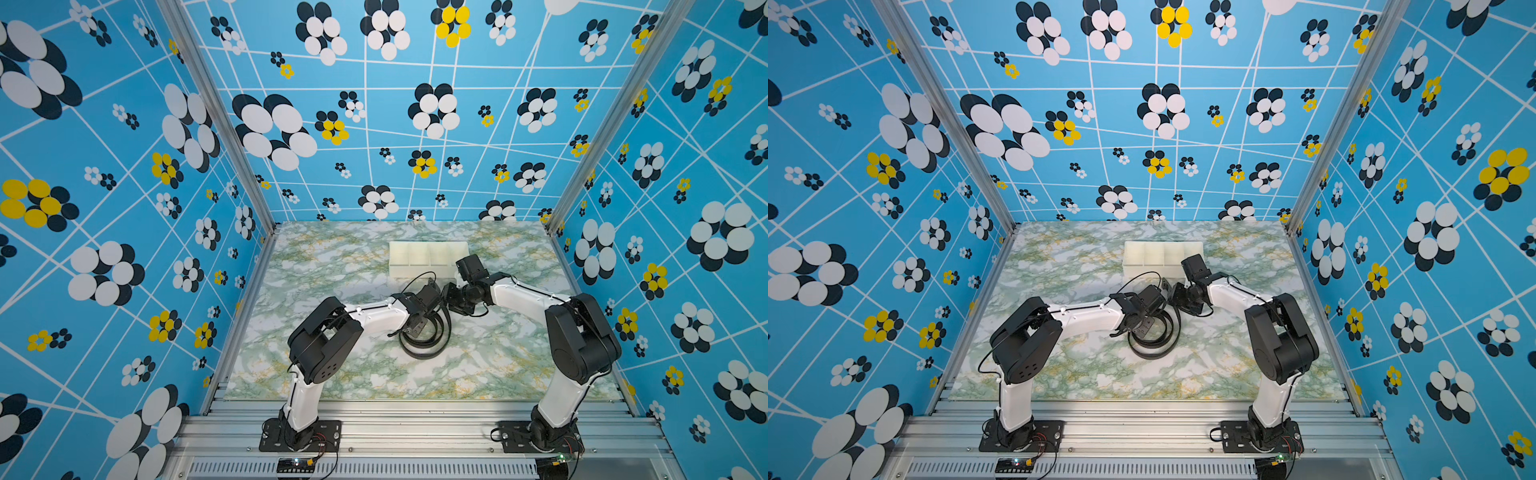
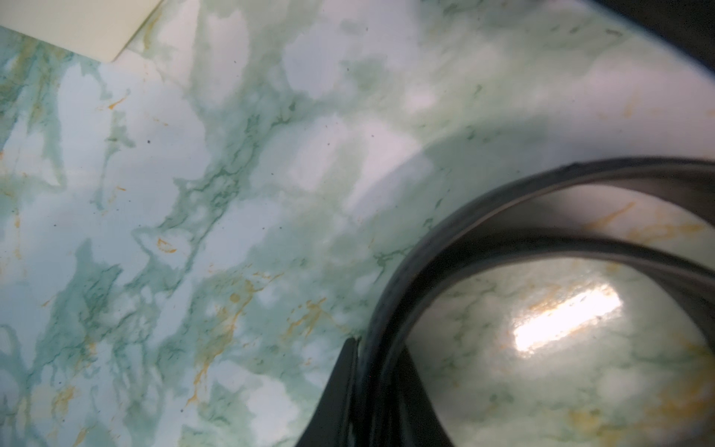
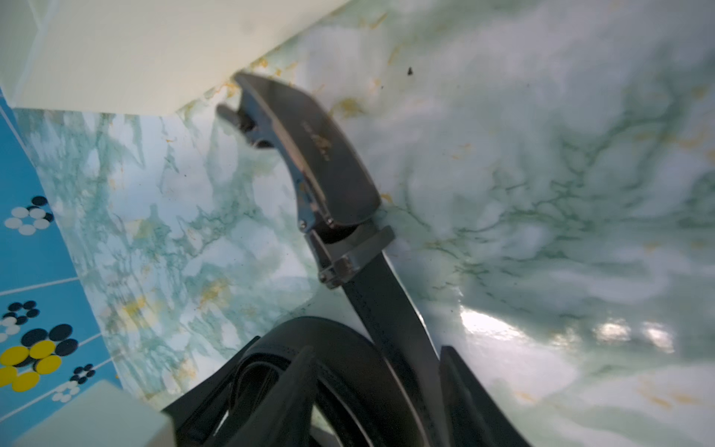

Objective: Place the belts into the storage roll
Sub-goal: Roll the belt at the center of the board.

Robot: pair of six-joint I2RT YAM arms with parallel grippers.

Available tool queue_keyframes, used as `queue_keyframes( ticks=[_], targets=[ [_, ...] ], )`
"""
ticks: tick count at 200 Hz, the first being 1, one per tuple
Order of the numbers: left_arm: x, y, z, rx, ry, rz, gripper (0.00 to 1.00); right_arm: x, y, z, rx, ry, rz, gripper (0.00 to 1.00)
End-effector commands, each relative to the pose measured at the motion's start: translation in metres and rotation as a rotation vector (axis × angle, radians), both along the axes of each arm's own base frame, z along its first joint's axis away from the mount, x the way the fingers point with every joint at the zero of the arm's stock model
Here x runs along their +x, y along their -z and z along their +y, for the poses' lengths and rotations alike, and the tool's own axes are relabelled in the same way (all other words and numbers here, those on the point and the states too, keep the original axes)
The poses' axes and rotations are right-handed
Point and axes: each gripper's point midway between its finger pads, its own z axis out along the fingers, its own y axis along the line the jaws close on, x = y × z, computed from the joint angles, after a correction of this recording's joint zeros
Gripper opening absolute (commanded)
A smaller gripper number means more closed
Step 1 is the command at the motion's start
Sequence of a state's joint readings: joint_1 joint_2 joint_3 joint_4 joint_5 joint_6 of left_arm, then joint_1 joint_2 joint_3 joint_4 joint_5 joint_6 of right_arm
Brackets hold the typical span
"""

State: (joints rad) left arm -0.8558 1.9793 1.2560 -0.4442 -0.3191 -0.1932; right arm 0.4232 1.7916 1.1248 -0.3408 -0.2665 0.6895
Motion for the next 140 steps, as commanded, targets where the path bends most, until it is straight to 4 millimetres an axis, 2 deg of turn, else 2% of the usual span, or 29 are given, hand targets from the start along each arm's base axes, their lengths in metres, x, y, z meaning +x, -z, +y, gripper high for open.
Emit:
queue_keyframes(
  ticks=[1, 29, 48, 68, 96, 118, 140],
  targets=[
    [-0.076, 0.073, 0.049, 0.223, 0.06, 0.328, 0.1, -0.011, -0.019, -0.005, 0.016, -0.042, -0.047, 0.68],
    [-0.072, 0.073, 0.044, 0.219, 0.066, 0.328, 0.1, -0.034, -0.023, -0.023, -0.016, -0.033, -0.061, 0.72],
    [-0.069, 0.071, 0.039, 0.216, 0.07, 0.324, 0.1, -0.05, -0.024, -0.023, -0.001, -0.039, -0.063, 0.75],
    [-0.067, 0.07, 0.031, 0.207, 0.081, 0.325, 0.1, -0.062, -0.019, -0.019, 0.027, -0.034, -0.056, 0.79],
    [-0.065, 0.068, 0.022, 0.211, 0.096, 0.322, 0.1, -0.073, 0.004, -0.014, 0.083, 0.015, 0.009, 0.81],
    [-0.067, 0.066, 0.018, 0.195, 0.098, 0.329, 0.1, -0.075, 0.012, 0.0, 0.154, 0.031, 0.009, 0.83],
    [-0.07, 0.064, 0.015, 0.172, 0.103, 0.346, 0.1, -0.076, 0.017, 0.009, 0.128, 0.014, 0.004, 0.83]
  ],
)
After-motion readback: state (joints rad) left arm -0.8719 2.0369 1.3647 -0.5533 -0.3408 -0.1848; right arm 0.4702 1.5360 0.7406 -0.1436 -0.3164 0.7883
